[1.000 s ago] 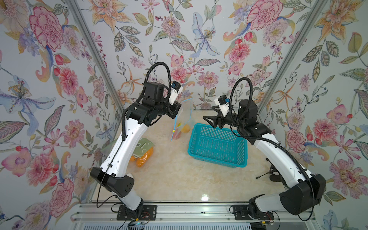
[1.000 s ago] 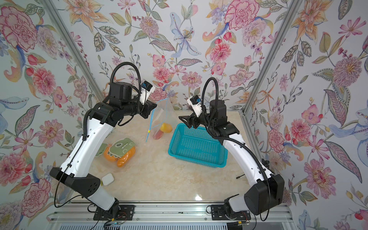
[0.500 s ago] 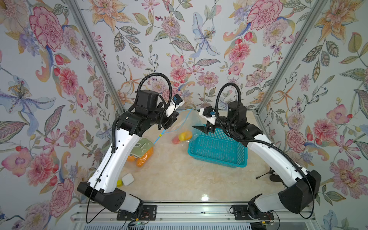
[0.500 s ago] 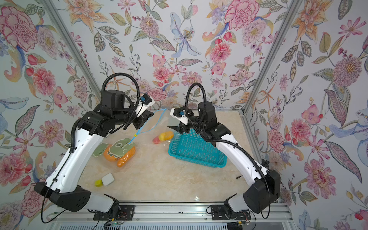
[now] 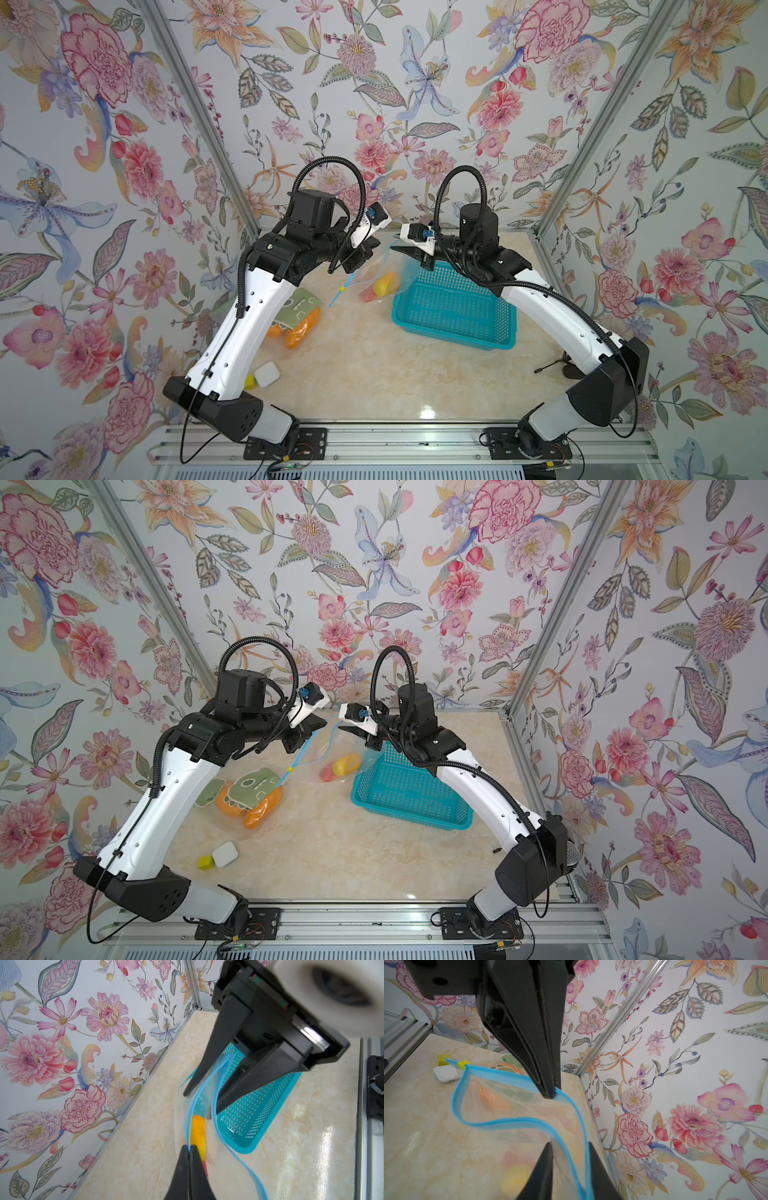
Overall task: Place the mango in a zip-top bag and seal the zipper
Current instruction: Adjust the zipper food storage bag at the center of the board.
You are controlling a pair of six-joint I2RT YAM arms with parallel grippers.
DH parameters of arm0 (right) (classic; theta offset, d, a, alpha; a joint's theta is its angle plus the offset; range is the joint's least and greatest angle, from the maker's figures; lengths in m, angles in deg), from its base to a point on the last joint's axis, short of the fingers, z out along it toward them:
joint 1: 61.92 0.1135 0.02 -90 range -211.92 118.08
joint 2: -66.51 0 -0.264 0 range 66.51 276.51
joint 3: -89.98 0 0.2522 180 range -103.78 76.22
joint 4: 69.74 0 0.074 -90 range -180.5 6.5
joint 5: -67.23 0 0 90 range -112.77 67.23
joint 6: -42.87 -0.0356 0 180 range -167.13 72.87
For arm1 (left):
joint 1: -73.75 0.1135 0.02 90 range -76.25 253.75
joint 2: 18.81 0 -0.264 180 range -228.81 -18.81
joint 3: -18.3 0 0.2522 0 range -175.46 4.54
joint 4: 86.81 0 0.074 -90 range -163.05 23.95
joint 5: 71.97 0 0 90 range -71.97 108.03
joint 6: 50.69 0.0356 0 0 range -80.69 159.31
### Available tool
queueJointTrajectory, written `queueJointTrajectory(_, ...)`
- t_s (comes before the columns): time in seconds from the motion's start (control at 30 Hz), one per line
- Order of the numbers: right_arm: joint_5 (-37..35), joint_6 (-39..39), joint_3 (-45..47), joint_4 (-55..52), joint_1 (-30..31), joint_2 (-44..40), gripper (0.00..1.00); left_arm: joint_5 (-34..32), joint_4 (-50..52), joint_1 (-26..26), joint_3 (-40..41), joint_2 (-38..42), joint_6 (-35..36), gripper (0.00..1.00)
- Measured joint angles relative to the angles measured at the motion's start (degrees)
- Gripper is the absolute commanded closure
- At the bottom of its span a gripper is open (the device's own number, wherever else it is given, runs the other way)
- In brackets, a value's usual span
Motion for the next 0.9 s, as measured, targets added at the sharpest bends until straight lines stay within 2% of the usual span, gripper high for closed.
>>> queueJointTrajectory(0.1,-0.8,-1.3,-0.1,0.1,0.0,0.0,1.00,-0.8,-3.3,0.0,2.7,1.2,-2.4,0.48)
queueJointTrajectory(0.17,-1.4,-2.3,-0.1,0.2,-0.3,0.0,1.00,-2.1,-6.6,-0.1,5.8,3.2,-5.0,0.38)
queueJointTrajectory(0.27,-2.7,-4.9,1.2,2.3,-1.7,-0.6,1.00,-5.8,-13.9,0.0,13.2,8.9,-10.3,0.33)
queueJointTrajectory(0.37,-3.0,-8.4,5.4,5.3,-4.4,-2.7,1.00,-8.7,-22.8,0.0,23.5,18.0,-15.3,0.28)
queueJointTrajectory(0.57,-2.0,-15.2,15.8,13.9,-9.9,-8.6,1.00,-9.1,-38.0,0.4,40.9,33.8,-20.9,0.27)
queueJointTrajectory(0.67,-1.2,-17.2,17.9,16.2,-11.3,-10.1,1.00,-8.0,-42.6,2.4,46.9,36.0,-22.2,0.26)
queueJointTrajectory(0.77,-0.7,-18.1,18.1,17.2,-11.7,-10.5,1.00,-4.2,-44.7,5.6,51.3,35.6,-22.3,0.25)
queueJointTrajectory(0.9,-0.5,-19.0,18.2,17.9,-11.7,-10.5,1.00,0.4,-45.0,7.1,54.5,35.4,-20.9,0.29)
